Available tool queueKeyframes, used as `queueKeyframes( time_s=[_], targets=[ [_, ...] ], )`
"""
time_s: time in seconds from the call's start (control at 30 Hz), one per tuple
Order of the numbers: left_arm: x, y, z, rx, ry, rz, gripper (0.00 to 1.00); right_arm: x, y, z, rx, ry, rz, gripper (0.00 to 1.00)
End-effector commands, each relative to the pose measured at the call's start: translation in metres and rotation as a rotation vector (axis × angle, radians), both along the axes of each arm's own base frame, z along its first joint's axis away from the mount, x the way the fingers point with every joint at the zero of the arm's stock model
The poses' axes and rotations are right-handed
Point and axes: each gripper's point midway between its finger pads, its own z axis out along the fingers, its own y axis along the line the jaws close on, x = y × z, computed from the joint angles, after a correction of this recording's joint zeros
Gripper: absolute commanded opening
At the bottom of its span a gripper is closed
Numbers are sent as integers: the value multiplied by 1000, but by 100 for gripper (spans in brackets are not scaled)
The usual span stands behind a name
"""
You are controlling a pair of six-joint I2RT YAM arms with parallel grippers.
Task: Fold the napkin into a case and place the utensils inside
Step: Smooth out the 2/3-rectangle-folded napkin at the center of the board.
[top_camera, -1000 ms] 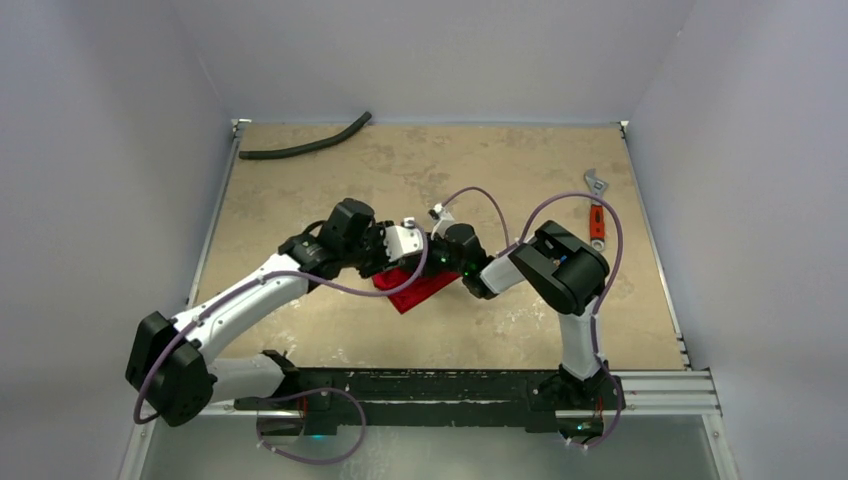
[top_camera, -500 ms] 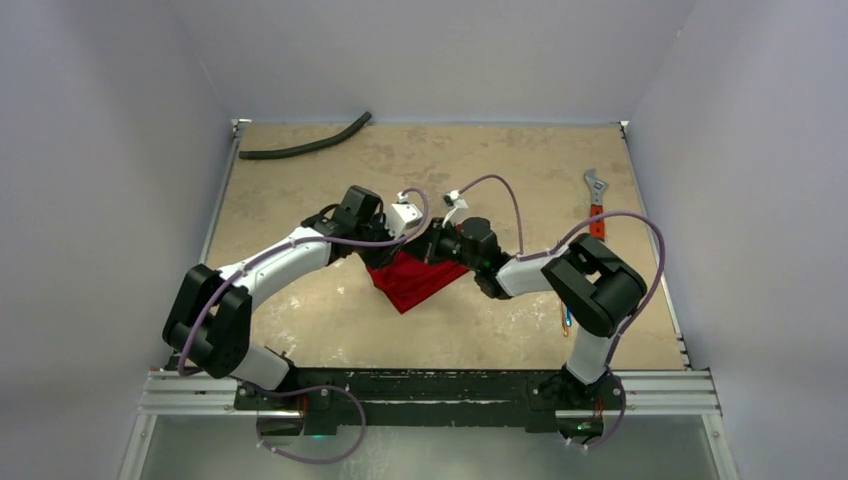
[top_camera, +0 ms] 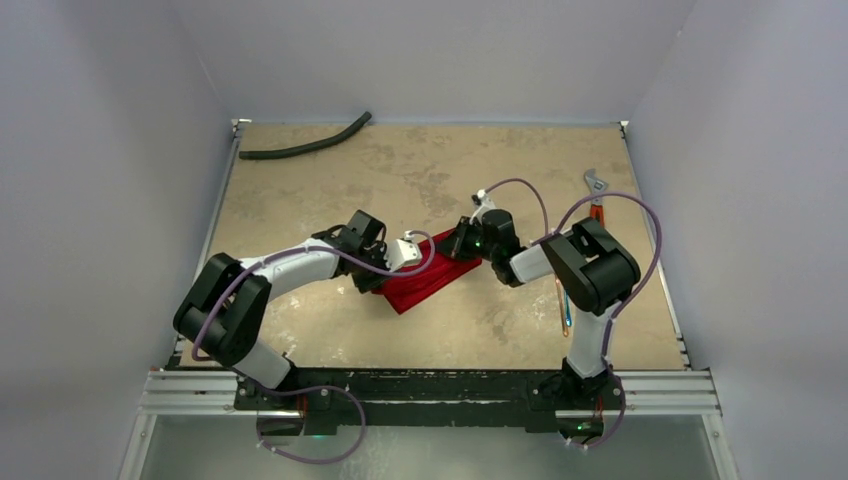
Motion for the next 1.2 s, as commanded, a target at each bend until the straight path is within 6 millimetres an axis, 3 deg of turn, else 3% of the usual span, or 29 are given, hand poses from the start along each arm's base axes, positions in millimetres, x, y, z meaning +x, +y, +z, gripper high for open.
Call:
queueKeyframes(
  time_s=[0.0, 0.2, 0.43, 0.57, 0.7, 0.83, 0.9, 0.93, 1.03, 1.17],
  targets=[
    [11, 23, -12, 147, -104, -140, 24, -6, -14, 5, -15, -21, -28, 0],
    [32, 26, -8, 221, -233, -285, 23, -31, -35, 17, -11, -33, -80, 0],
    [54, 26, 11, 282, -387, -430, 25, -42, -38, 55, -22, -99, -39, 0],
    [67, 9, 49, 214, -440, -416, 35, -34, -26, 75, -38, -162, -15, 0],
    [61, -6, 100, 103, -508, -436, 43, -29, -6, 97, -72, -273, -26, 0],
    [44, -13, 133, 0, -547, -445, 54, -12, 17, 92, -117, -285, 1, 0],
    [29, -15, 130, -16, -522, -491, 67, 2, 27, 92, -133, -309, 13, 0],
    [21, -16, 125, -14, -513, -513, 68, 9, 32, 89, -154, -312, 26, 0],
    [-3, -17, 104, -1, -498, -616, 69, 29, 44, 81, -217, -308, 54, 0],
    [-32, -23, 72, 10, -503, -762, 69, 37, 48, 94, -226, -355, 58, 0]
  ],
)
